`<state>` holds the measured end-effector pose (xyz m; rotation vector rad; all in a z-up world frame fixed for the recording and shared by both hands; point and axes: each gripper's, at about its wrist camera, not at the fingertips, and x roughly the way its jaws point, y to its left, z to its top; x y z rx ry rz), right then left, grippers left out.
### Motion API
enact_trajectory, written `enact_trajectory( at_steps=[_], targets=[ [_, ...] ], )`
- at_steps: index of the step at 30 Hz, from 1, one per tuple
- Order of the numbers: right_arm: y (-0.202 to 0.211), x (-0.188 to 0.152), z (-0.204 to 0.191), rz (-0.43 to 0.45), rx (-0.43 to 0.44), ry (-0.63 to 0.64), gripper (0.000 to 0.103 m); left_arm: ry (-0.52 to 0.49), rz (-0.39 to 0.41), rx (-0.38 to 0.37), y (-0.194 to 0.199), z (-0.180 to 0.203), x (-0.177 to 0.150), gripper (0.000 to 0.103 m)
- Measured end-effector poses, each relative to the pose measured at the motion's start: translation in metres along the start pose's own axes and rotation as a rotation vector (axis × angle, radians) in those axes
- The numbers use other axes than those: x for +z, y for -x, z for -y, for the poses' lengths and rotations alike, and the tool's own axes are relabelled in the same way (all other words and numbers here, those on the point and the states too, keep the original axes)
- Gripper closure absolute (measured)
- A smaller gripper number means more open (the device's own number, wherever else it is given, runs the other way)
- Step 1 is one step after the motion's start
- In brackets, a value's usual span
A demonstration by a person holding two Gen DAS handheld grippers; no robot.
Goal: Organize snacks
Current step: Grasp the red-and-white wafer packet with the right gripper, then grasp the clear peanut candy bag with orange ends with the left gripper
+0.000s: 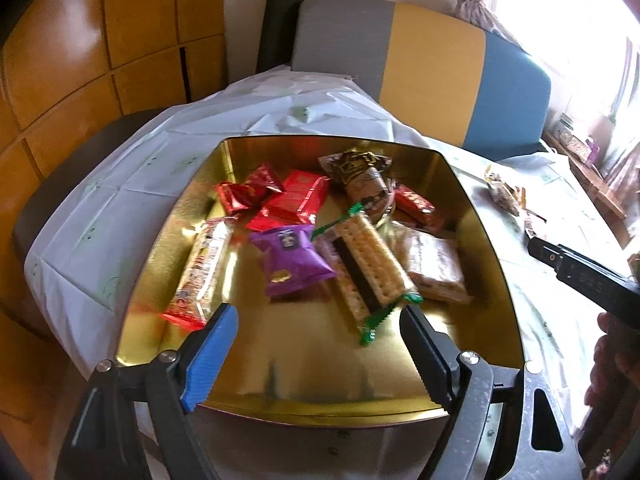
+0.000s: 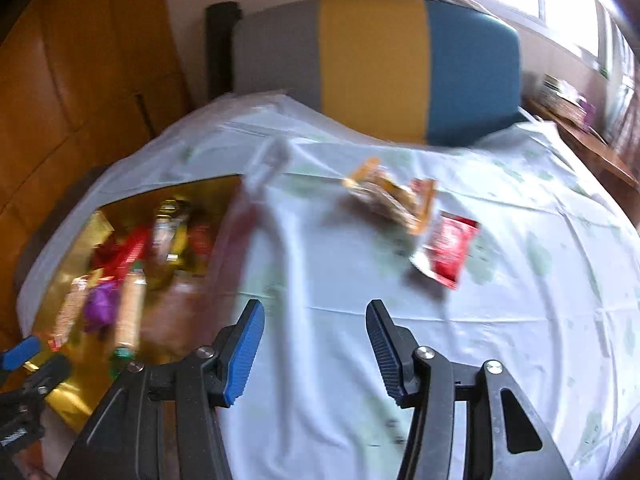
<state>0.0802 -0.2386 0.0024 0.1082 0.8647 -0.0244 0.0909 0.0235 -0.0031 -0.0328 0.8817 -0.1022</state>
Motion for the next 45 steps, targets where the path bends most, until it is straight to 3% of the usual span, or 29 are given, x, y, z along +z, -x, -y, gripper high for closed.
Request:
enact_trajectory(
  at_steps=[7,18,22,26,32,36,40,45],
  targets=[
    [-0.011,-0.003,0.039,-0.016,-0.067,-0.058,0.049,-0.038,-0.005,-0.015,0.0,0.02,-0.002,0.019],
    [-0.028,-0.008,0.082,-0.028,-0.102,-0.141,0.048,-0.087,-0.019,-0.035,-0.002,0.043,-0.004,0.018],
    [-0.041,0.011,0.1,-0.032,-0.089,-0.19,0.04,-0.1,-0.019,-0.043,0.0,0.049,-0.003,0.018],
    [-0.056,0.038,0.102,-0.015,-0.115,-0.189,0.04,-0.111,-0.016,-0.042,0.002,0.052,-0.002,0.018],
    [-0.096,0.053,0.107,-0.091,-0.181,-0.189,0.04,-0.119,-0.011,-0.033,0.005,0.055,0.001,0.018],
    [-0.097,0.042,0.116,-0.074,-0.136,-0.208,0.06,-0.117,-0.013,-0.032,0.003,0.057,0.003,0.018],
    [-0.085,0.033,0.127,-0.061,-0.081,-0.173,0.067,-0.12,-0.02,-0.043,0.001,0.065,0.004,0.018],
    [-0.069,0.021,0.146,-0.059,-0.094,-0.155,0.068,-0.16,-0.022,-0.073,0.0,0.087,0.009,0.018]
  ],
)
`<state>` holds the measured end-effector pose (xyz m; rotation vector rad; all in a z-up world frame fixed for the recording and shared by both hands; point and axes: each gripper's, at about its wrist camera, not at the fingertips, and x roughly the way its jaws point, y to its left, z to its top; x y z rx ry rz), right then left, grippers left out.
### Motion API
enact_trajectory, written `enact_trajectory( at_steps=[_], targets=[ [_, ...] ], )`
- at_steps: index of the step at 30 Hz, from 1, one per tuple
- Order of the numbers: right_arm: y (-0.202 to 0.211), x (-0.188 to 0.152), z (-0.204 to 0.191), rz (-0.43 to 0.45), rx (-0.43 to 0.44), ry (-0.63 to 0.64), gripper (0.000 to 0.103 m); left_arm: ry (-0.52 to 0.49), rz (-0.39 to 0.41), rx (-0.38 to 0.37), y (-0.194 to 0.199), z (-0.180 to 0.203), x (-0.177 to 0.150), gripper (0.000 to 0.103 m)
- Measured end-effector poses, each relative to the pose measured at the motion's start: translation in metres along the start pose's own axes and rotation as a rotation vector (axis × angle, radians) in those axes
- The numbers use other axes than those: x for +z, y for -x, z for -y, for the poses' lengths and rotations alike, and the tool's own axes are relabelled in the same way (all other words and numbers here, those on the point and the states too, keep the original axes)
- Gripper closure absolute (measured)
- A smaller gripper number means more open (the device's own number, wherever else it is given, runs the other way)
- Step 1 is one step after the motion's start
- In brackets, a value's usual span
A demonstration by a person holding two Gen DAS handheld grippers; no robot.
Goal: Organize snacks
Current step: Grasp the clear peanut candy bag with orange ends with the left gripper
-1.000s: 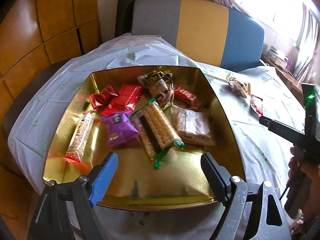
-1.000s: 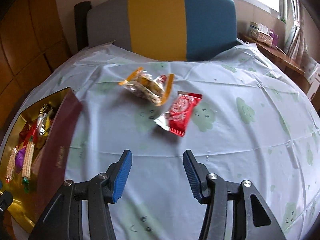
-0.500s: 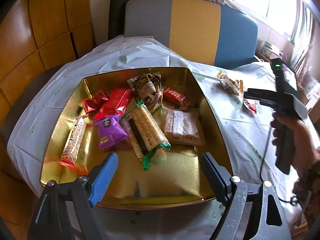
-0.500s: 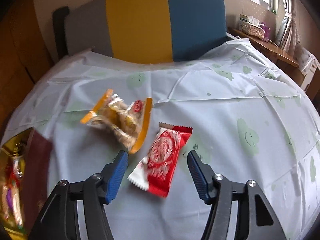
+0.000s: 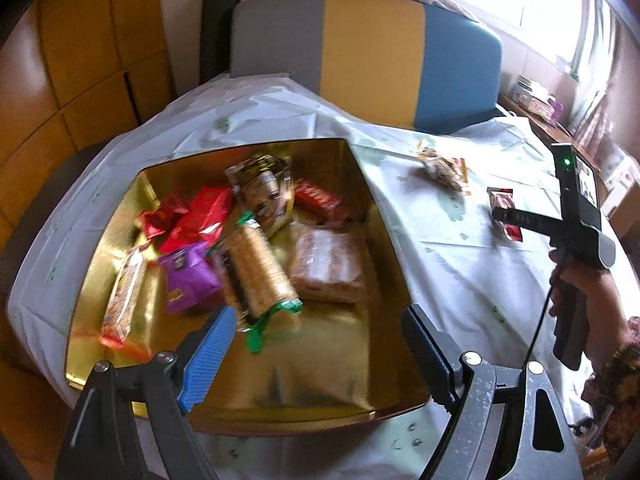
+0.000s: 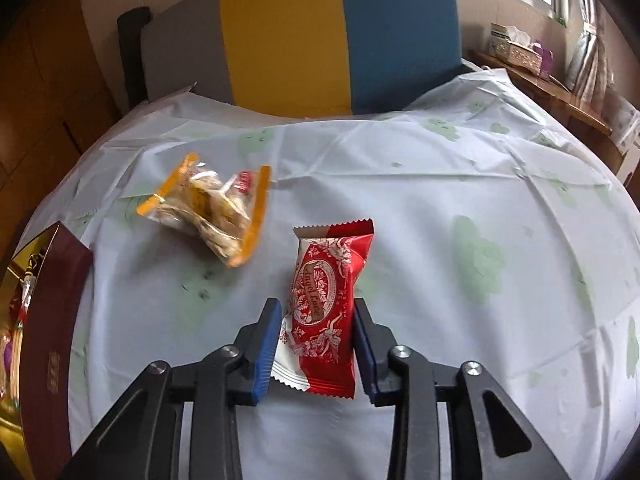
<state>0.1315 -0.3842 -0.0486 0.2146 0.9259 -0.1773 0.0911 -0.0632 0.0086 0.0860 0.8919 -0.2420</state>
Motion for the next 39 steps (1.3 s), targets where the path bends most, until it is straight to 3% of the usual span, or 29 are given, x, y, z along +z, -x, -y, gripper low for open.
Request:
enact_trajectory(
  at_steps=[3,6,13,17,23,30,34,38,39],
  targets=[
    [0.005,-0.008,0.017,-0.002,-0.016,-0.026,0.068,-0.025,0.005,-0.024,-0.001,0.016,0.01,0.017],
    [0.005,-0.016,0.03,0.03,0.021,-0.058,0.068,-0.036,-0.001,-0.054,-0.006,0.035,0.024,0.006],
    [0.005,-0.024,0.027,0.077,0.016,-0.036,0.066,-0.064,-0.008,-0.096,-0.03,0.08,0.071,0.005],
    [0.005,-0.026,0.025,0.084,0.006,-0.028,0.065,-0.051,-0.051,-0.101,-0.06,0.103,0.103,0.004],
    [0.005,-0.028,0.026,0.1,0.01,-0.03,0.065,0.102,-0.115,-0.157,-0.123,0.117,0.148,0.004],
    [0.007,-0.03,0.029,0.112,0.027,-0.041,0.065,0.33,-0.215,-0.208,-0.183,0.119,0.172,0.004],
    [0.007,-0.031,0.028,0.114,0.02,-0.035,0.065,0.312,-0.244,-0.192,-0.204,0.13,0.181,0.007],
    [0.007,-0.031,0.026,0.115,0.018,-0.032,0.065,0.272,-0.28,-0.181,-0.224,0.135,0.182,0.029],
    [0.007,-0.031,0.027,0.115,0.019,-0.033,0.065,0.276,-0.278,-0.18,-0.227,0.134,0.181,0.029]
  ],
)
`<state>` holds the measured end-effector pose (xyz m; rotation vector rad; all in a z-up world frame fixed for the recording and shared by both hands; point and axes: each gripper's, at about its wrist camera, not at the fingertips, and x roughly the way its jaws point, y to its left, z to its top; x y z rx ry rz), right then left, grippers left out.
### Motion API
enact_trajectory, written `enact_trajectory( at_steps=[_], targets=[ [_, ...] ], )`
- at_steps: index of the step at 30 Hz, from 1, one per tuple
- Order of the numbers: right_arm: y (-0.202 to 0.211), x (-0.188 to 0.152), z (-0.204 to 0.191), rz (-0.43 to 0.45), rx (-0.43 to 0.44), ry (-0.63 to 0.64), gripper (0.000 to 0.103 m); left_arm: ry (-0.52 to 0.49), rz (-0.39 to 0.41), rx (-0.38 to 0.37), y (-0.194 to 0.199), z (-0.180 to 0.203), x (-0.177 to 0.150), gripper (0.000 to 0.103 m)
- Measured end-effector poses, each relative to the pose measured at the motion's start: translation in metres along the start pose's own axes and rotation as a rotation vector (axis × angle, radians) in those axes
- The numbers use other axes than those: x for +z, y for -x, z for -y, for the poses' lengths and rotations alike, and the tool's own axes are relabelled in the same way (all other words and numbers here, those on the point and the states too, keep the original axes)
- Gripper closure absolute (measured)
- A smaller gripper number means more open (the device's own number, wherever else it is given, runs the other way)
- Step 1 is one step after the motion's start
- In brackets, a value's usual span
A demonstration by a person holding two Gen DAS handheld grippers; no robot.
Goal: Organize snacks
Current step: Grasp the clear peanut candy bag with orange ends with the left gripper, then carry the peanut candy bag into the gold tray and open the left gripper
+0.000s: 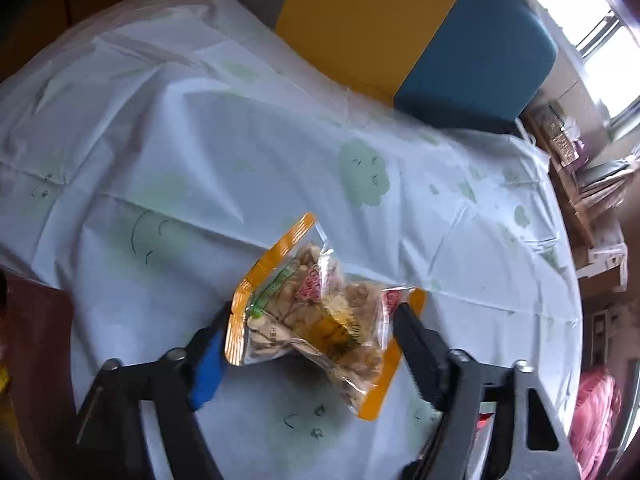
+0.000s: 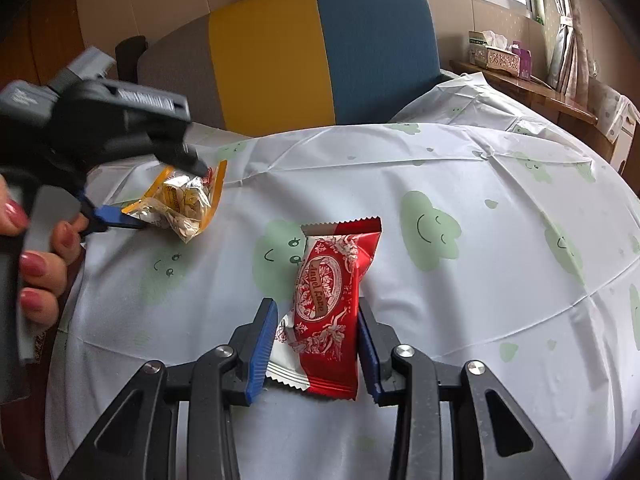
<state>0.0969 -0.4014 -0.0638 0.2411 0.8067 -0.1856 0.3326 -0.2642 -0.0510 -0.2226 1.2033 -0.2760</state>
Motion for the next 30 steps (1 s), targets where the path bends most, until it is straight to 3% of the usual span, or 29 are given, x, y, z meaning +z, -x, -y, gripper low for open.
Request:
enact_trajectory(
  at_steps=[1,2,8,19,30],
  targets=[
    [0.0,0.0,0.0,0.001,0.002,-0.001,0.065,0.004,0.019,-0.005,0.002,0.0,-0.001,0.03],
    [0.0,0.0,0.0,0.002,0.003,-0.003,0.065,-0.006,0.033,-0.002,0.003,0.0,-0.002,0.038],
    [0.0,-0.001,-0.001,0.003,-0.007,0.008,0.065,-0.089,0.063,-0.025,0.007,-0.003,-0.006,0.049],
    [0.001,-0.002,-0.003,0.006,-0.019,0.018,0.065,-0.023,0.061,-0.036,0.034,-0.033,-0.039,0.053],
    [0.001,-0.002,-0.004,0.006,-0.029,0.024,0.065,-0.071,0.094,-0.09,0.073,-0.04,-0.078,0.054]
  ],
)
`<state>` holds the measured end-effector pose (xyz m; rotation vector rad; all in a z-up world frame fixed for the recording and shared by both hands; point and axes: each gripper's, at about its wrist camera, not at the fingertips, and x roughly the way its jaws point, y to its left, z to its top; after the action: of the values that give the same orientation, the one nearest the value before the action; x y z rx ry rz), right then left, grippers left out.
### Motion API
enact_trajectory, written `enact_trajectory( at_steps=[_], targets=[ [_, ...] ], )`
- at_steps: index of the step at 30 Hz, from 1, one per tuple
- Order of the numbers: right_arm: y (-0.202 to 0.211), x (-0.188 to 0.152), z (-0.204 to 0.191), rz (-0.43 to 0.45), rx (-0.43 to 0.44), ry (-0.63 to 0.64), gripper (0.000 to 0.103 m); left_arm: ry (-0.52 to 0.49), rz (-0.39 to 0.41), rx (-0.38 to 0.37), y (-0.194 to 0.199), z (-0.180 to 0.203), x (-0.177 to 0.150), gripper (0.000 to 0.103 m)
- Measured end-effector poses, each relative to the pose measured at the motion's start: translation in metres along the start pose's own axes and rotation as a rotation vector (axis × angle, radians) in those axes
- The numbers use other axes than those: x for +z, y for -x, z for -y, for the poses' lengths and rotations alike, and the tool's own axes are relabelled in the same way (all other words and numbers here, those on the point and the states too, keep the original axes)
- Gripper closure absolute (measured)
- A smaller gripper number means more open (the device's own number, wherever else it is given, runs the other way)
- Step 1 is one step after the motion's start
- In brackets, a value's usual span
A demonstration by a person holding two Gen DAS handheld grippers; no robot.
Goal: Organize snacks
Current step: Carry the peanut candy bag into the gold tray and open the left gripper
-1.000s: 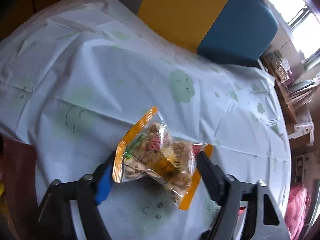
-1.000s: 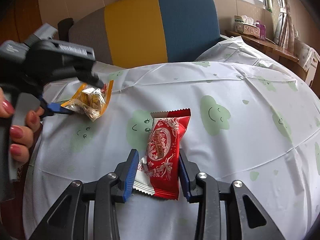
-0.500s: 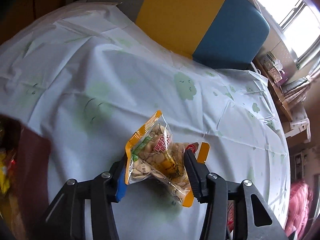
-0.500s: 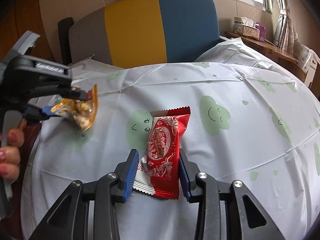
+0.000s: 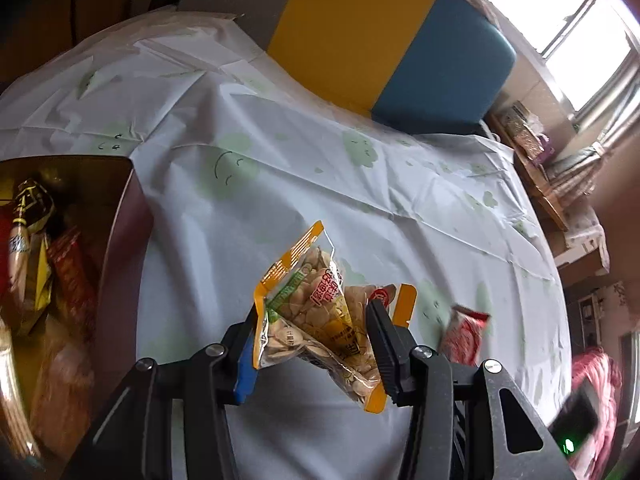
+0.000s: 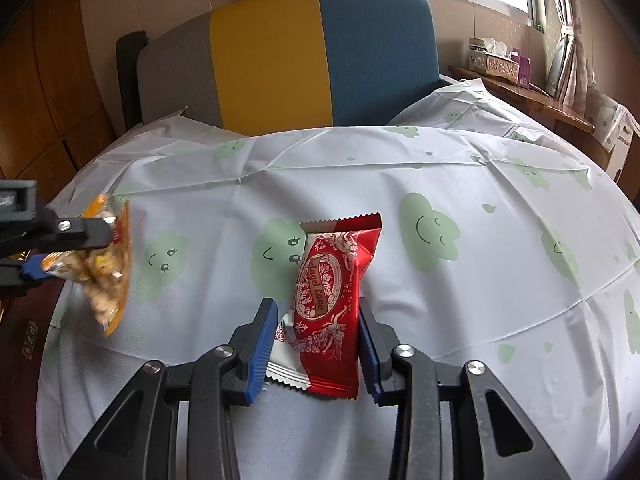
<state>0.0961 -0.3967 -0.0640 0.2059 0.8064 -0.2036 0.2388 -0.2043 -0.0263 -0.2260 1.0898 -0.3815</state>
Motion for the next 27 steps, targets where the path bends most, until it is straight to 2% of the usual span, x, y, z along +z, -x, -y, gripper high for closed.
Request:
enact_trajectory(
  at_steps=[12,27],
  targets=[
    [-0.001,0.0,-0.002,-0.001,-0.011,0.007,0.065,-0.083,0.025,-0.028,0.041,-0.003,-0.044,0.054],
    [0.0,0.0,-0.003,-0.003,-0.022,0.016,0.065,-0.209,0.126,-0.047,0.105,-0.016,-0.092,0.054]
  ],
)
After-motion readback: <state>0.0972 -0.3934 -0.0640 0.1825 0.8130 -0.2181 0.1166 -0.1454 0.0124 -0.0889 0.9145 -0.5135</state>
